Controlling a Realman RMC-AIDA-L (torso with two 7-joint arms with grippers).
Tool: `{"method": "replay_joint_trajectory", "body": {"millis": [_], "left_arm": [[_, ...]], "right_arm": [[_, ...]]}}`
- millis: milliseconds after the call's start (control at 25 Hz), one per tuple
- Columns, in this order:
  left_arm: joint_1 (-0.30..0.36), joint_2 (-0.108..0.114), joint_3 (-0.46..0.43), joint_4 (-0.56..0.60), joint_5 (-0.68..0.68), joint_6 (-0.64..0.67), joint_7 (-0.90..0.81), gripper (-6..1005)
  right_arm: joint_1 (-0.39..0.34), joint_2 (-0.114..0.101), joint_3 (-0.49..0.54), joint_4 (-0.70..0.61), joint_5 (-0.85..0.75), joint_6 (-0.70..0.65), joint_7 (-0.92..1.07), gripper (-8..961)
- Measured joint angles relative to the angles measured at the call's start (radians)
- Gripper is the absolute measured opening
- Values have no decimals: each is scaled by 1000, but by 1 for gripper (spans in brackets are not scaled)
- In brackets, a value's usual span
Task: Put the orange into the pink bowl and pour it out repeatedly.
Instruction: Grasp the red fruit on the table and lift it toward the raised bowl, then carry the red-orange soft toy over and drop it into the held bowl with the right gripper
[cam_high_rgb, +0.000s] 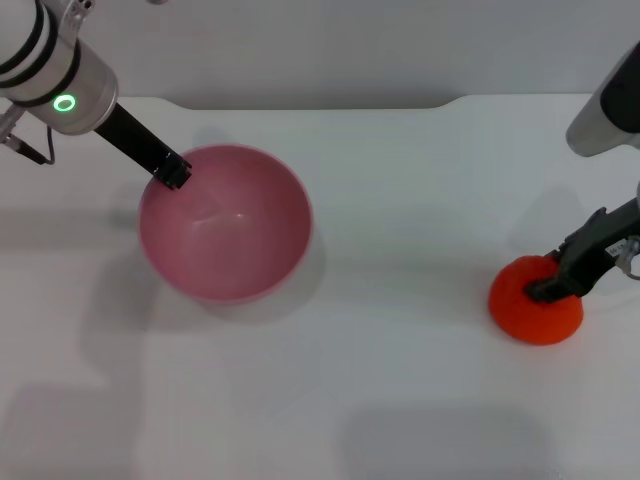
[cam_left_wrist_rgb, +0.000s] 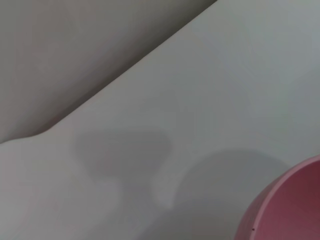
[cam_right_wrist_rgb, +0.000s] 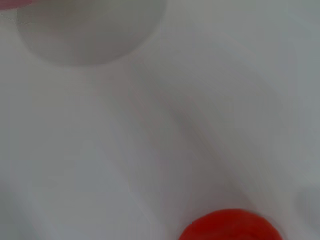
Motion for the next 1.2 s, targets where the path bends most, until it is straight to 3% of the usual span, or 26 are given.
{"method": "replay_joint_trajectory", "body": {"millis": [280,520,840,1040,1200], "left_arm": [[-2,-1,-2,4,13,4,0,45],[-2,-1,-3,9,13,4,0,45],[-3,-2,-1,8,12,5,4,45],[-3,-5,6,3,8,5,5,46],[-9,-9,8,3,5,5,0,46]], "right_arm": [[3,0,-25,3,2,7,-2,460],[-2,1,-17,-38,3,-2,12,247],[-60,7,42,-420,37,1,121,152],[-81,9,76,-607,253,-3,125,108],[-94,12,56,-653,448,-10,75,72]]}}
